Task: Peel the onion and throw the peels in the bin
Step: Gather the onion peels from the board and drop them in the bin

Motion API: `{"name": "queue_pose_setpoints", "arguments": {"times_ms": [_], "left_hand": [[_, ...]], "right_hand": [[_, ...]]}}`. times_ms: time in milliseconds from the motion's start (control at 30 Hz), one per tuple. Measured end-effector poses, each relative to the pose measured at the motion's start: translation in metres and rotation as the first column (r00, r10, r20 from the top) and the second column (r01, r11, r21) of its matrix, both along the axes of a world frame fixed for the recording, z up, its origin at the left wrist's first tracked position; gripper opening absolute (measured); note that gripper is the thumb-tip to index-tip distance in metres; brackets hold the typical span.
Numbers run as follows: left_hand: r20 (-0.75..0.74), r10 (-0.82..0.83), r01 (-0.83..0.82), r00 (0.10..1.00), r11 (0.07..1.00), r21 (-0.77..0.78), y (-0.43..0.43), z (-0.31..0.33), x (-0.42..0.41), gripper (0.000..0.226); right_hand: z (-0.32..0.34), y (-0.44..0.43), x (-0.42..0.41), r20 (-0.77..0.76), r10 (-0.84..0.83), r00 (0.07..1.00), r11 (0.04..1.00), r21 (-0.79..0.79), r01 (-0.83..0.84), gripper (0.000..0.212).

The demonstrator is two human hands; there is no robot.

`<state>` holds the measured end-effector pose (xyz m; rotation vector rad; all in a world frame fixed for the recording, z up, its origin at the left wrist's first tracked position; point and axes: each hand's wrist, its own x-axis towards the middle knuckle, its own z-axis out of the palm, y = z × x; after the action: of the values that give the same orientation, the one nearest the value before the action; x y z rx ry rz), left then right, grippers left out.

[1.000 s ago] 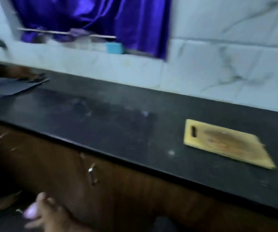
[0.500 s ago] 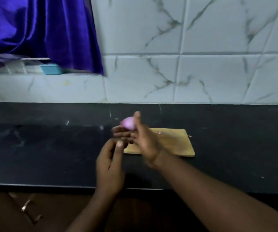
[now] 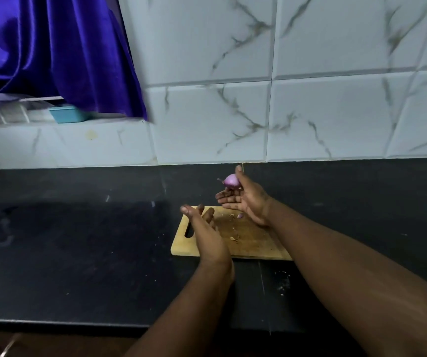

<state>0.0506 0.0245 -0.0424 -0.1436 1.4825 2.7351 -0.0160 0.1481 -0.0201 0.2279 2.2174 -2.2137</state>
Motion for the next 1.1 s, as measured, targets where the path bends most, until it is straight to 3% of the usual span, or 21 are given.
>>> {"name": "queue_pose_setpoints", "arguments": {"times_ms": [267,333,433,533,733,867,1033,1100], "left_hand": [[0.033,0.026,-0.026,0.999,0.999,0.024,-0.001,0.003,-0.001,0.080],[0.040,0.004,-0.005,0.999,1.000,0.027,-0.006,0.005,-0.001,0.083],[0.032,-0.059,0.059,0.998,0.998,0.026,-0.012,0.003,-0.005,0.088],[0.027,-0.115,0.116,0.993,0.993,-0.027,-0.013,0.006,-0.004,0.090],[0.025,-0.227,0.228,0.974,0.971,-0.067,-0.009,0.015,-0.010,0.094],[0.040,-0.257,0.258,0.966,0.965,-0.046,-0.009,0.016,-0.008,0.094],[0.038,-0.279,0.281,0.960,0.943,-0.180,-0.014,0.020,0.005,0.089],[0.021,-0.300,0.286,0.954,0.881,-0.376,-0.023,0.018,0.007,0.067]], "right_hand": [[-0.010,-0.007,0.029,0.073,0.104,0.992,0.994,0.012,-0.105,0.093],[-0.013,-0.010,0.039,0.047,0.101,0.994,0.994,-0.045,-0.099,0.091],[-0.009,-0.009,0.048,-0.060,-0.048,0.997,0.975,-0.222,0.034,0.082],[-0.003,-0.011,0.048,-0.060,-0.227,0.972,0.943,-0.262,0.204,0.075],[-0.005,-0.036,0.062,0.063,-0.179,0.982,0.959,-0.213,0.188,0.074],[-0.004,-0.037,0.066,0.069,-0.336,0.939,0.891,-0.300,0.341,0.068],[-0.011,-0.033,0.077,0.065,-0.346,0.936,0.894,-0.279,0.350,0.073],[-0.015,-0.028,0.081,0.028,-0.322,0.946,0.924,-0.206,0.321,0.067]]}}
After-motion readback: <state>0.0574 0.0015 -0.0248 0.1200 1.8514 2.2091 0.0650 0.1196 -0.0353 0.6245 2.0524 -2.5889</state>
